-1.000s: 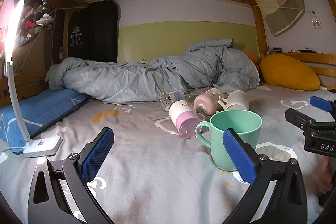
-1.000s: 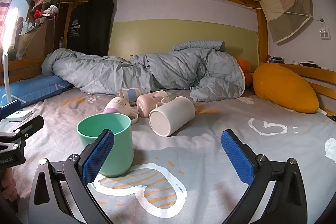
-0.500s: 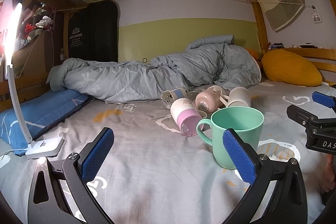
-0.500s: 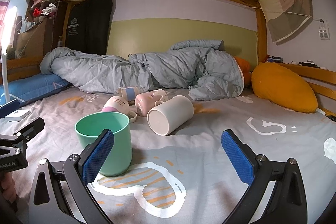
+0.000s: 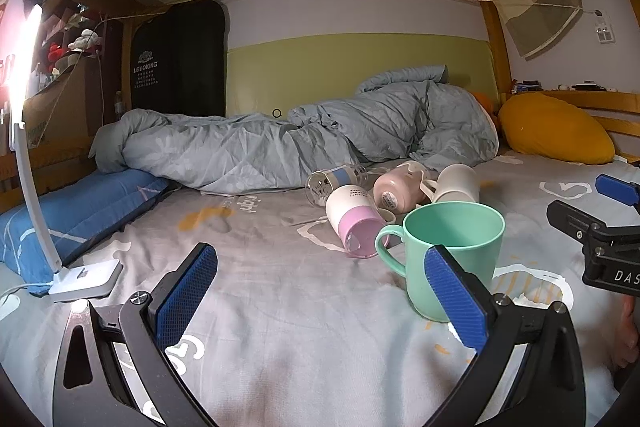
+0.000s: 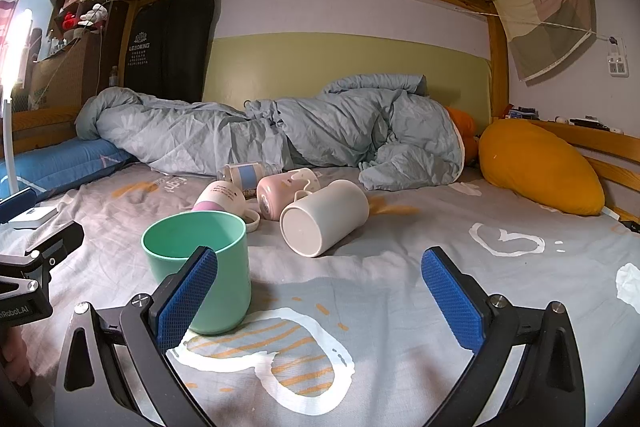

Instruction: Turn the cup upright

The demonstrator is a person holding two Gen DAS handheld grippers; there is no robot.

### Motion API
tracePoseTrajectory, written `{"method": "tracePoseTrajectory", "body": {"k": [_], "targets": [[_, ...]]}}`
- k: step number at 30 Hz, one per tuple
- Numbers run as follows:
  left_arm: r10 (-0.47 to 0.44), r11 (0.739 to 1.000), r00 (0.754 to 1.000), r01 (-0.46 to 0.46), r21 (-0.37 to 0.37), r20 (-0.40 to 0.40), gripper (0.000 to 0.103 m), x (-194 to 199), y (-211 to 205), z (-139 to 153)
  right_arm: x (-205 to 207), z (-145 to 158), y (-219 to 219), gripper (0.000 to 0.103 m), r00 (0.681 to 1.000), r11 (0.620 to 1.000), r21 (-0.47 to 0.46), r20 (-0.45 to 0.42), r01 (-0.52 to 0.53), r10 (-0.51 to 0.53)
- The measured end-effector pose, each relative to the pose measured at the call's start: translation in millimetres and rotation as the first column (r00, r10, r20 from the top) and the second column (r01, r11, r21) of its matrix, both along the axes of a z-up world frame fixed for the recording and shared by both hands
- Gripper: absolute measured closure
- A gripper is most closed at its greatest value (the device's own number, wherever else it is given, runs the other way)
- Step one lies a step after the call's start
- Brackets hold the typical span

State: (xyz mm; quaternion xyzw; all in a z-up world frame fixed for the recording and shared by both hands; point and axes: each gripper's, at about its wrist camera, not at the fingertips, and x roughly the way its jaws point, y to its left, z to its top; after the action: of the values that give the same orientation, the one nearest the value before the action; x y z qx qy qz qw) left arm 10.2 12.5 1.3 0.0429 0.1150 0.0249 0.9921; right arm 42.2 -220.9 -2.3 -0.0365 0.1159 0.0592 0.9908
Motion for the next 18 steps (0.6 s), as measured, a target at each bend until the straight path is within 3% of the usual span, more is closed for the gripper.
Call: {"method": "tracePoseTrajectory", "body": {"k": [18], "targets": [[0.000, 1.000, 1.000, 0.000, 0.025, 0.000, 0.000, -0.9, -2.2, -1.2, 1.1, -3.6, -1.5, 0.000, 1.000, 1.000, -0.003, -0.005, -0.001, 0.001]]}}
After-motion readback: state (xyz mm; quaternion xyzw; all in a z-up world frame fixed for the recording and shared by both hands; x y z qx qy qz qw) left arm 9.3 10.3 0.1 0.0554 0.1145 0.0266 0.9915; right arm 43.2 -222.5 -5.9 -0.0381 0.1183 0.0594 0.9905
